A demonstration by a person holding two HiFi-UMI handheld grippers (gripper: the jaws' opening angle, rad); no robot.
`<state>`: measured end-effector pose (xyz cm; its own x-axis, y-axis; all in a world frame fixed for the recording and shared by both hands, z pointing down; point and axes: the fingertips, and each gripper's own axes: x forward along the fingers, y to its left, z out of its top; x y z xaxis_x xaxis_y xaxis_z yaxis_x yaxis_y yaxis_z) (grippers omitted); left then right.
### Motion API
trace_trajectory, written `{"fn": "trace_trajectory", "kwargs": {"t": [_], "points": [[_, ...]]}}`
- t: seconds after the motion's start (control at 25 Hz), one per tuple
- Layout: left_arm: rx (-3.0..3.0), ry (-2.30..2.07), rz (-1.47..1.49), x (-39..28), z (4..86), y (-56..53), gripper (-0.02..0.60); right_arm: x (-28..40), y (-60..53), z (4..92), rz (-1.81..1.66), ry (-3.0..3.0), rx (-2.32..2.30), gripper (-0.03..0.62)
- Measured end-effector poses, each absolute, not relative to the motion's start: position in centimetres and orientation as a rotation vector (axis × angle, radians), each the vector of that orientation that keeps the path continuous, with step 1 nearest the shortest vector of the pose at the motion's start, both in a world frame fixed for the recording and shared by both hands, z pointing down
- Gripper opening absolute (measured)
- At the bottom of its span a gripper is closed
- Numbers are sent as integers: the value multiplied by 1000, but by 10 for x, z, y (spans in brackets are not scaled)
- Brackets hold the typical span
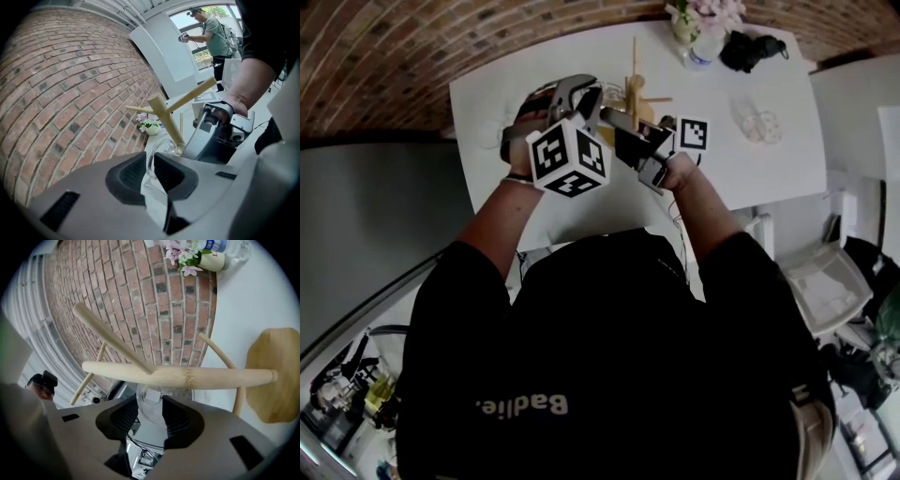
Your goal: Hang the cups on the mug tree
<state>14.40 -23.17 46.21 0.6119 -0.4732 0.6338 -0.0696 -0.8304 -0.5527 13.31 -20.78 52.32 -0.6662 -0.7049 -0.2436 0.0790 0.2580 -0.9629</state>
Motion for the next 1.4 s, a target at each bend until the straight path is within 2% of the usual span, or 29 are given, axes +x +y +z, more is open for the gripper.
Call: {"fn": "trace_trajectory", "kwargs": {"t": [0.88, 1.4], "points": [[-2163, 353, -1126, 151, 466, -226, 49, 147, -214, 537, -1518, 1610, -511, 202], [-2147, 352, -1125, 152, 466, -226, 51, 155, -199, 523, -1462, 1738, -621, 209]]}}
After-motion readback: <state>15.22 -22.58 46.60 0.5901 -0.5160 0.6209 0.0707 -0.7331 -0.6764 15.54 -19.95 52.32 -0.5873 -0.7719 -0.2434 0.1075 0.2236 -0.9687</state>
